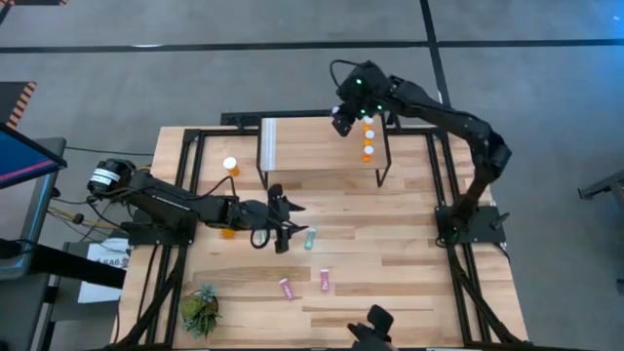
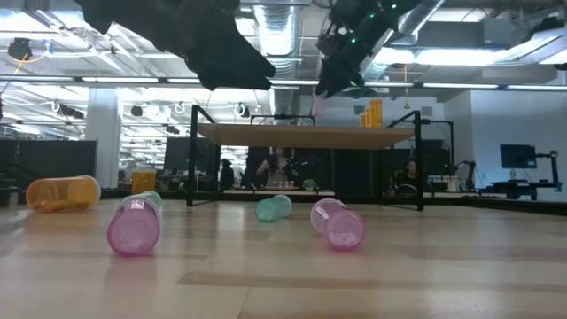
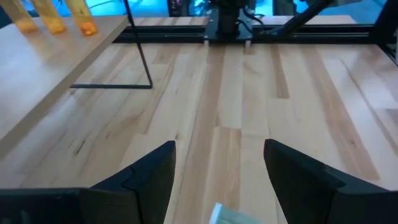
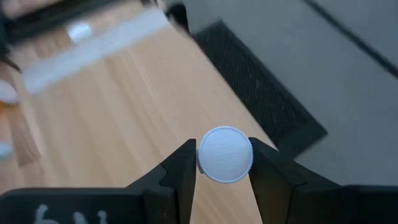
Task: Pick and place medicine bottles onto shelf by color
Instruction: Put the left pink pill bottle on the shelf
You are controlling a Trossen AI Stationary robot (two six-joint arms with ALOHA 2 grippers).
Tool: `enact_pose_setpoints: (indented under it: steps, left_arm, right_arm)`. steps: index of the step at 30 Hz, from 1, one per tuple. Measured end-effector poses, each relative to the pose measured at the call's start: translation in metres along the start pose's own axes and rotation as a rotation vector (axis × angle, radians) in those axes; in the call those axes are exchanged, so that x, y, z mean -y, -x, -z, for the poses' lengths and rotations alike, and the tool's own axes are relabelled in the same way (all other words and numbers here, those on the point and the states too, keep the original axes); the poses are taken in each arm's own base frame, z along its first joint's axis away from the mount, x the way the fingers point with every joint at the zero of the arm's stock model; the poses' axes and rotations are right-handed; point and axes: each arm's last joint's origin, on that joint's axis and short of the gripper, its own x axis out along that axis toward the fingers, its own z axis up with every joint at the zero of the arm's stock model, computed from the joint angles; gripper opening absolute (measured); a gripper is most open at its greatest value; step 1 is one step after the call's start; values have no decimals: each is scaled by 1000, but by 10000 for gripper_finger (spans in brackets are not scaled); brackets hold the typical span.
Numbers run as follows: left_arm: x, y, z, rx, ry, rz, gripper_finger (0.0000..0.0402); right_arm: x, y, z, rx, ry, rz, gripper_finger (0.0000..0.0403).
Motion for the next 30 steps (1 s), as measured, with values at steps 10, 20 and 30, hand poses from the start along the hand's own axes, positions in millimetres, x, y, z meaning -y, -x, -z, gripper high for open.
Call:
enact_pose_setpoints:
  steps: [10,20,30]
  left_arm:
    - [-1,9,-8,40,-17,25,232]
    - [-9,29,2,167,46,15,232]
    - [-21,62,10,316,119,24,232]
  right_arm:
    - [7,-25,-9,-158,2,-1,153]
    - [-3,-33,-6,-189,16,-25,154]
    - [-7,-32,-1,-247,20,-22,155]
